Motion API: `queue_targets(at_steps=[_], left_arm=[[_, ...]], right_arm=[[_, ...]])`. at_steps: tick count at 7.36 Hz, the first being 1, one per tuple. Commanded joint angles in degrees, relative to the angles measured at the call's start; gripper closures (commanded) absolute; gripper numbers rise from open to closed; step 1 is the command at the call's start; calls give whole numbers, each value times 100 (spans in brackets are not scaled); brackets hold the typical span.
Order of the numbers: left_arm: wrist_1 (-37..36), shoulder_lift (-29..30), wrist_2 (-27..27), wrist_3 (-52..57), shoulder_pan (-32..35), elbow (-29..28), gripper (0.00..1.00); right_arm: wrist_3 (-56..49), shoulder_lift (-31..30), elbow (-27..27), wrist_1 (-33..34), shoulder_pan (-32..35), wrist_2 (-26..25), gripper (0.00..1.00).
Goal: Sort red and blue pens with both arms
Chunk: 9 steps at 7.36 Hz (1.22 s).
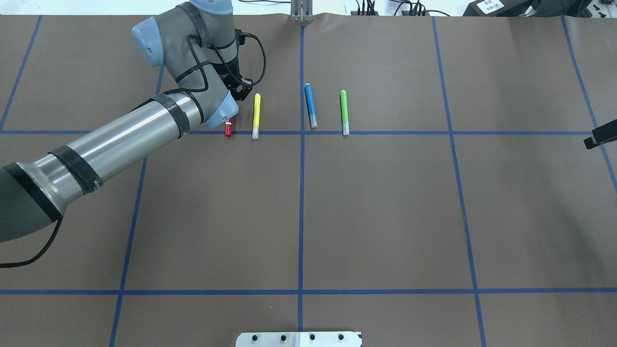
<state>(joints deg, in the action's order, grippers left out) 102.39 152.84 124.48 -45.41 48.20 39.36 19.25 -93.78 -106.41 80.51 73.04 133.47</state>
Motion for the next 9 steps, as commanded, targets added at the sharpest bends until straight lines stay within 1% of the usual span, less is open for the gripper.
queue_targets(at_steps=[1, 2, 3, 4, 5, 6, 8, 9], left_arm=[[0, 9, -117, -47, -21, -16, 90], [-8, 1, -117, -125, -21, -7, 100], [-8, 9, -117, -91, -4, 54, 100], [-17, -69, -117, -161, 57, 429, 100], [-8, -540, -117, -301, 67, 1198, 100], [-8, -919, -117, -328, 145, 1806, 100], [9, -1928, -126, -529, 329, 3298, 100], [253, -2455, -152, -722, 444, 4011, 100]], right_arm=[[0, 0, -2, 0, 0, -5, 0], [0, 0, -2, 0, 0, 3, 0], [0, 17, -2, 0, 0, -5, 0], [0, 52, 6, 0, 0, -23, 0], [9, 87, 15, 0, 0, -23, 0], [9, 253, 67, 0, 0, -32, 0], [533, 604, 173, 0, -35, -75, 0], [788, 780, 173, 0, -166, -84, 0]])
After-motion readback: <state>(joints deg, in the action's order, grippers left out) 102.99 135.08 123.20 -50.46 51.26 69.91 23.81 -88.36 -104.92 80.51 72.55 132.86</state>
